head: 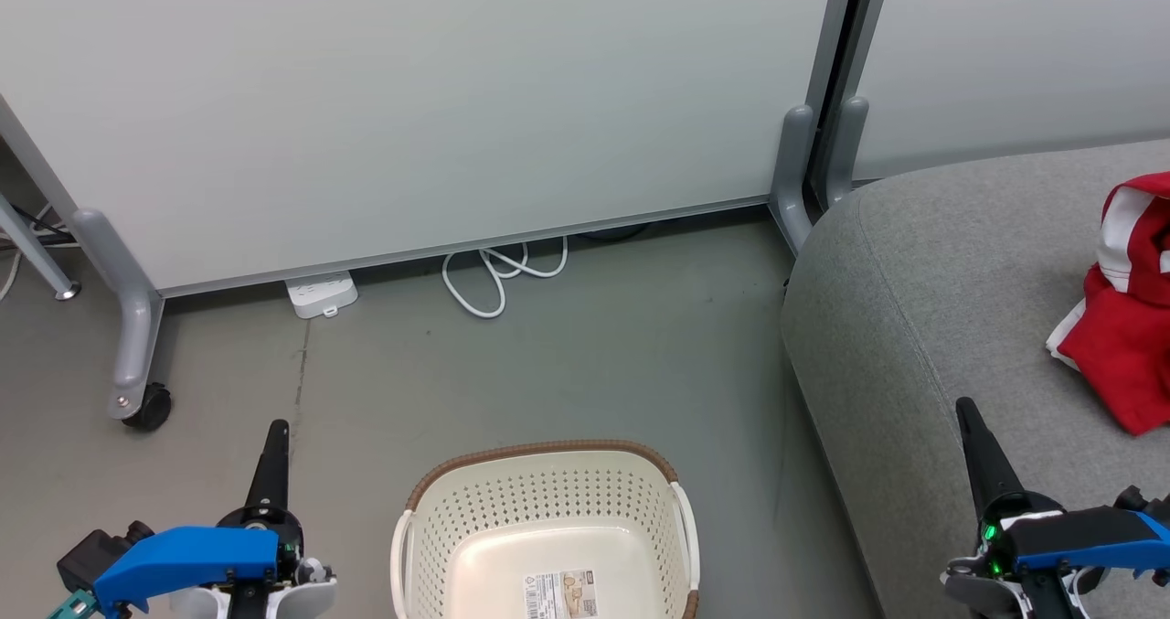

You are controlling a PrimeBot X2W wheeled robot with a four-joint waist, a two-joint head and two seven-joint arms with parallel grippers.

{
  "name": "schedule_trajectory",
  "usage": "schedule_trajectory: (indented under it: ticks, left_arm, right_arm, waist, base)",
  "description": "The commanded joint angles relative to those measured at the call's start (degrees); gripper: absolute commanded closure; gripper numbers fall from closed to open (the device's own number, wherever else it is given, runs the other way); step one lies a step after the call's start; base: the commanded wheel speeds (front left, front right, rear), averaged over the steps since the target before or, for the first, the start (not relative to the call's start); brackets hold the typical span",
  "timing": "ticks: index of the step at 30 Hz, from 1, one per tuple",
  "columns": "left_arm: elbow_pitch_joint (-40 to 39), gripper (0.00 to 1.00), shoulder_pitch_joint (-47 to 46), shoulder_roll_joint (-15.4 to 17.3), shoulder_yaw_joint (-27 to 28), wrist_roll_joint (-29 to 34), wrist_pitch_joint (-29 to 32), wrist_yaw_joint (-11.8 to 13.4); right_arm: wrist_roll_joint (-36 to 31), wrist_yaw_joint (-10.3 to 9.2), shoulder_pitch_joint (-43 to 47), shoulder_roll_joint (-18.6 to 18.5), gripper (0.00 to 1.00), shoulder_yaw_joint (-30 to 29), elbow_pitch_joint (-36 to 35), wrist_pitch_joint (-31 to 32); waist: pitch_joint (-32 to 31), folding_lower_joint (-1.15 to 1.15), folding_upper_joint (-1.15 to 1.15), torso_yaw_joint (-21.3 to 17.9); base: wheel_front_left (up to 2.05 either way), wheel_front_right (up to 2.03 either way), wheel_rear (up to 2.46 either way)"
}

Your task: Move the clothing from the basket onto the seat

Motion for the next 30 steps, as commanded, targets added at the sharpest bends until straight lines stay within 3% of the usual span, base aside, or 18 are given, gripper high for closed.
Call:
schedule_trajectory:
  ticks: [1, 30]
  left_arm:
    - [-0.7, 1.0, -1.1, 0.0, 0.6, -1.2, 0.4, -0.1]
    - [-2.5, 1.0, -1.8, -0.7, 3.3, -11.1, 3.5, -0.2]
  right_arm:
    - [1.6, 0.02, -1.2, -0.4, 1.0, -0.1, -0.2, 0.4]
    - [14.4, 0.02, -1.9, -0.5, 1.0, -0.6, 0.3, 2.3]
  waist:
    - [0.0, 0.0, 0.0, 0.0]
    - [0.2, 0.0, 0.0, 0.1]
  base:
    - [0.0, 0.0, 0.0]
    - [0.0, 0.0, 0.0]
